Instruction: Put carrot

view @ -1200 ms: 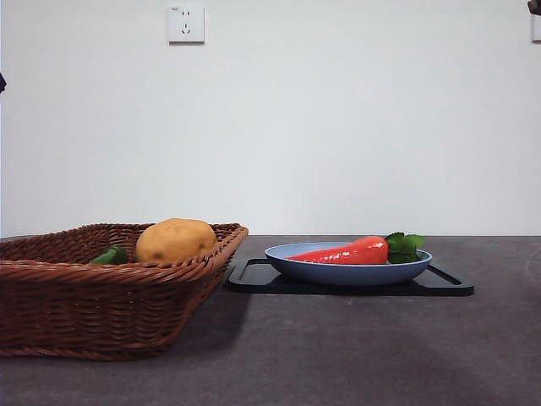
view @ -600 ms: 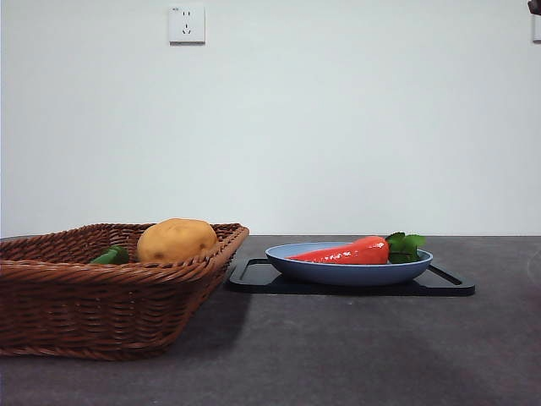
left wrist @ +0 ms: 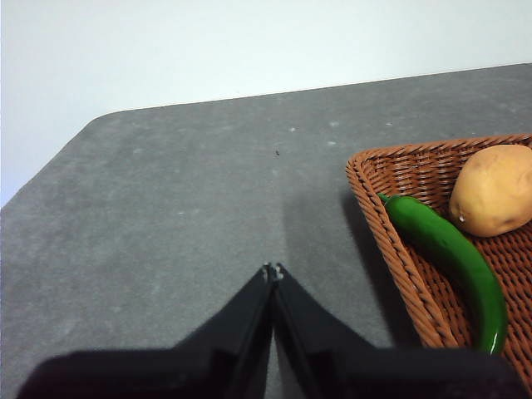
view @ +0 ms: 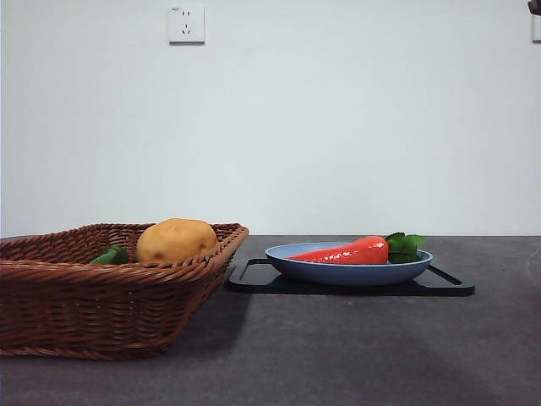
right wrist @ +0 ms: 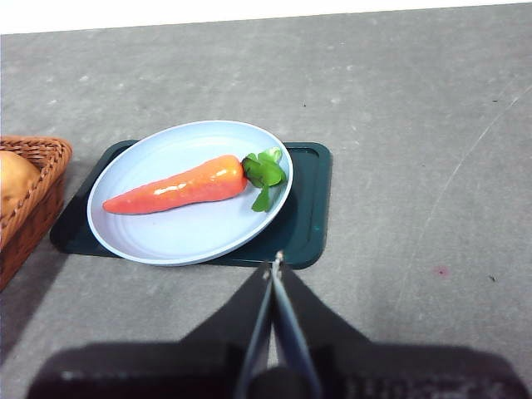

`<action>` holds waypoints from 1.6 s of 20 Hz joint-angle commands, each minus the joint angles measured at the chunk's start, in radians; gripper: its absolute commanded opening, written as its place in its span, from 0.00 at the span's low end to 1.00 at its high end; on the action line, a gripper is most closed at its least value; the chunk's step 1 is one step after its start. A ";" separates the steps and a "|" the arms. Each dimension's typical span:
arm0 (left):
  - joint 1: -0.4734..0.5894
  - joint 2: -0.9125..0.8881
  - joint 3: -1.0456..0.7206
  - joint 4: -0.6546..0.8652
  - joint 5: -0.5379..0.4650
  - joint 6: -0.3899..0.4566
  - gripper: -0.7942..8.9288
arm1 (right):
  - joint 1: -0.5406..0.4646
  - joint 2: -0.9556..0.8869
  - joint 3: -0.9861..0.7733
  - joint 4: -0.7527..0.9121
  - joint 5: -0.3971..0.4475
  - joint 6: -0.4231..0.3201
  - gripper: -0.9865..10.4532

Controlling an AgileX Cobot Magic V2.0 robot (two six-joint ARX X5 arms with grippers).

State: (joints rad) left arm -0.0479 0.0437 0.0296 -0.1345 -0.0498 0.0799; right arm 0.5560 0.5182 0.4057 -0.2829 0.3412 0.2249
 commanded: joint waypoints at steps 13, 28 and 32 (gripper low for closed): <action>0.003 -0.042 -0.011 0.008 0.002 -0.008 0.09 | 0.006 0.001 0.010 0.013 0.006 0.012 0.09; 0.003 -0.042 -0.010 0.007 0.002 -0.008 0.09 | -0.140 -0.215 -0.007 -0.089 -0.002 -0.219 0.09; 0.003 -0.042 -0.010 0.007 0.002 -0.008 0.09 | -0.376 -0.413 -0.122 -0.079 -0.107 -0.234 0.09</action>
State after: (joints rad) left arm -0.0475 0.0048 0.0227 -0.1371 -0.0490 0.0780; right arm 0.1795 0.1066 0.2840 -0.3706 0.2420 0.0055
